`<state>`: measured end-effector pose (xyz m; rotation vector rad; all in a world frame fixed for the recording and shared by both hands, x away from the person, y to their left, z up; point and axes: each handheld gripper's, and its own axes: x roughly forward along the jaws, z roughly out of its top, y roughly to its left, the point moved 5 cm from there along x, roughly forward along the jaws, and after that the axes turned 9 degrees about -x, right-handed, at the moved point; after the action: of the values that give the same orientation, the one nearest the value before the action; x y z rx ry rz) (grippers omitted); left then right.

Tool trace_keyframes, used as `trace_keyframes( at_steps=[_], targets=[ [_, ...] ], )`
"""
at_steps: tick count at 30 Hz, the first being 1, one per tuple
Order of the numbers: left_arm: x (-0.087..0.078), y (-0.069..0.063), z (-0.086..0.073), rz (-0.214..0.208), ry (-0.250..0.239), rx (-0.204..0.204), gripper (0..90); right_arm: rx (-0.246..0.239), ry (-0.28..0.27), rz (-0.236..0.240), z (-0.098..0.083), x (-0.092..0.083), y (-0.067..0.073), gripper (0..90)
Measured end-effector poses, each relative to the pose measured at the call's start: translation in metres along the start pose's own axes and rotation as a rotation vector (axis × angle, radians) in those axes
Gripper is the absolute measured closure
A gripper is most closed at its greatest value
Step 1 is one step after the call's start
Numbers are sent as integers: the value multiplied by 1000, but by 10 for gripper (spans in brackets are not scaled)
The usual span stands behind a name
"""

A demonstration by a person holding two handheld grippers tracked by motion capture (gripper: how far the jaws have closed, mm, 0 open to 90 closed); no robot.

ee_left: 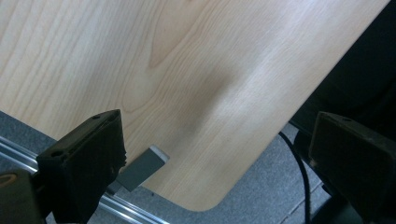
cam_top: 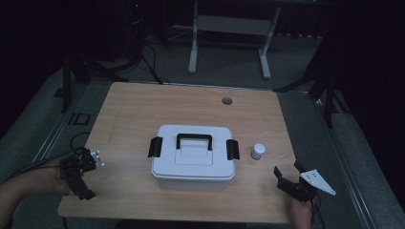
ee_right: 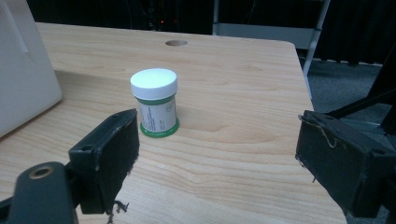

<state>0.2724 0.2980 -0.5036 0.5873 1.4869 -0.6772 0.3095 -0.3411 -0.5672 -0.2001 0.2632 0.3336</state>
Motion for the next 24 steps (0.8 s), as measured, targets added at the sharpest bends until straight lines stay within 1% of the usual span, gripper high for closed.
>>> trace_keyframes(
  at_steps=[2,4,5,7,8,9,11,12,14,18,20,21,23,24],
  targets=[
    [-6,0,4,-2,14,6,31,1,0,0,0,0,0,129],
    [-12,0,9,9,13,8,34,2,-1,0,0,0,0,129],
    [-14,0,11,-1,14,6,35,2,-1,1,0,0,0,129],
    [-19,-1,16,10,14,18,35,5,0,4,0,0,0,127],
    [-21,-2,18,4,14,17,35,7,0,8,0,0,0,127],
    [-25,-3,21,15,14,30,35,10,1,13,0,0,0,126],
    [-30,-5,26,6,5,35,36,11,5,20,0,0,0,124],
    [-33,-6,29,14,6,43,36,11,7,22,0,1,0,124],
    [-37,-8,33,3,3,49,44,6,6,19,0,1,0,124],
    [-48,-10,44,16,5,73,44,3,7,17,0,1,1,125],
    [-53,-12,50,7,1,76,46,3,7,15,0,1,0,125],
    [-55,-13,53,10,2,86,48,4,7,15,0,1,0,125],
    [-58,-14,58,7,8,90,48,4,8,18,0,1,1,125],
    [-60,-14,62,20,16,102,48,4,7,19,0,1,1,125]
  ],
)
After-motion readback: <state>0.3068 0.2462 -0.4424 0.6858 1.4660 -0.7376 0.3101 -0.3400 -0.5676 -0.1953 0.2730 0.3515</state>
